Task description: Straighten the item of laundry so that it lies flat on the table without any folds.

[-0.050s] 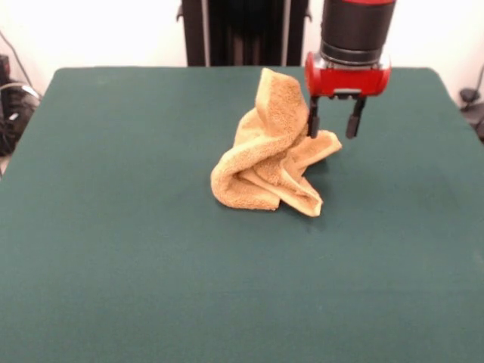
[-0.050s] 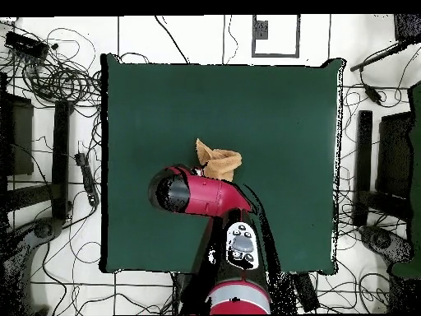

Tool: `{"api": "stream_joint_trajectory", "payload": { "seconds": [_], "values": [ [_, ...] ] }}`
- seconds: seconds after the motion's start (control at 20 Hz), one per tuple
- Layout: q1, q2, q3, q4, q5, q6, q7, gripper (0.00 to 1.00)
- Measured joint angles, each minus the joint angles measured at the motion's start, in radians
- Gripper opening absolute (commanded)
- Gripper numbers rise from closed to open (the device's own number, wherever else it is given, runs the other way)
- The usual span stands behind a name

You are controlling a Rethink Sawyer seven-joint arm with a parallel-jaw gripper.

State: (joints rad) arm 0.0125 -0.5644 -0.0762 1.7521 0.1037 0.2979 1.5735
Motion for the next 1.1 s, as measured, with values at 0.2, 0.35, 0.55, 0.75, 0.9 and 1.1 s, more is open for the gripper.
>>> {"api": "stream_joint_trajectory", "payload": {
  "seconds": [0.2,0.35,0.55,0.75,0.9,1.1],
  "values": [
    [0.0,0.0,0.0,0.0,0.0,0.0,0.0,1.0],
    [0.0,0.0,0.0,0.0,0.0,0.0,0.0,1.0],
    [-0.003,0.0,0.001,0.001,0.0,0.0,0.0,1.0],
    [-0.018,0.0,0.003,0.001,0.0,0.0,0.0,1.0],
    [-0.041,-0.001,0.004,0.003,-0.006,0.0,0.0,1.0],
    [-0.066,-0.001,0.004,0.004,-0.017,0.0,0.0,1.0]
  ]
}}
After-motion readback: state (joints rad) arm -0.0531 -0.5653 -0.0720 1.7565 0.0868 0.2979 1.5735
